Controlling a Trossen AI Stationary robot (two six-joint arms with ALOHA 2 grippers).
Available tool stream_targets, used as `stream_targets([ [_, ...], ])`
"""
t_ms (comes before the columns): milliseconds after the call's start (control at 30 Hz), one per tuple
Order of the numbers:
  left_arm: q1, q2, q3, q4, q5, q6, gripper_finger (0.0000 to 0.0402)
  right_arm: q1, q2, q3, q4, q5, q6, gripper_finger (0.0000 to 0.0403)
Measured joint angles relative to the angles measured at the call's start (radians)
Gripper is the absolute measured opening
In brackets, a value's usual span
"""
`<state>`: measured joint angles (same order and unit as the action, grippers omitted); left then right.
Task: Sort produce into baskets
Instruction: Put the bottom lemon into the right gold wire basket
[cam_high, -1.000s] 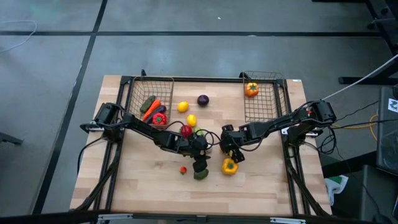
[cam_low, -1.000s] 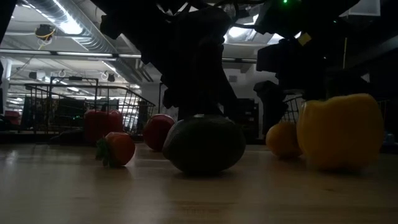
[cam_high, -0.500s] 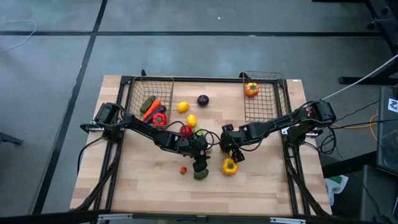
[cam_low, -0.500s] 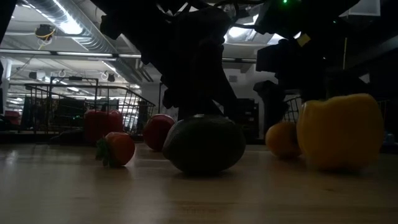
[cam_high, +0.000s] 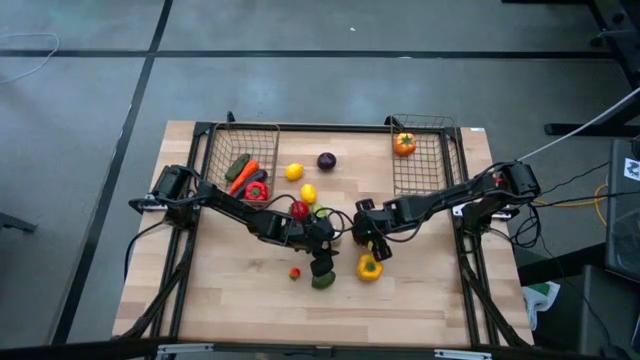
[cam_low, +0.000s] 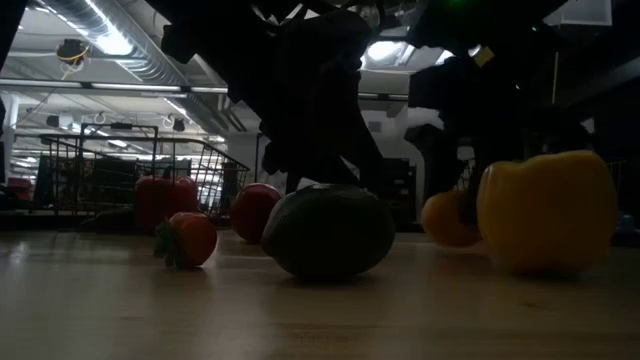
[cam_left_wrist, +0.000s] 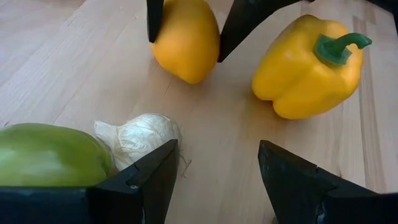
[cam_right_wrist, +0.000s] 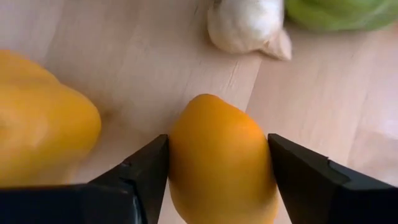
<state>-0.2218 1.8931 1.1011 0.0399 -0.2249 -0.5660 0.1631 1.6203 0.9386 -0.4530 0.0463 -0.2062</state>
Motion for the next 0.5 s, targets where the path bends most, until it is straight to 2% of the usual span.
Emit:
stream_targets([
  [300,0.002,0.0,0.0,0.001,0.0,-0.001,0.0219,0.0,0.0,0.196,-0.288,0.192,-0.016,0.0248],
  [500,0.002,0.0,0.0,0.001,0.0,-0.001,0.0219,0.0,0.0,0.332,-0.51,0.263,-0.063,0.0249],
])
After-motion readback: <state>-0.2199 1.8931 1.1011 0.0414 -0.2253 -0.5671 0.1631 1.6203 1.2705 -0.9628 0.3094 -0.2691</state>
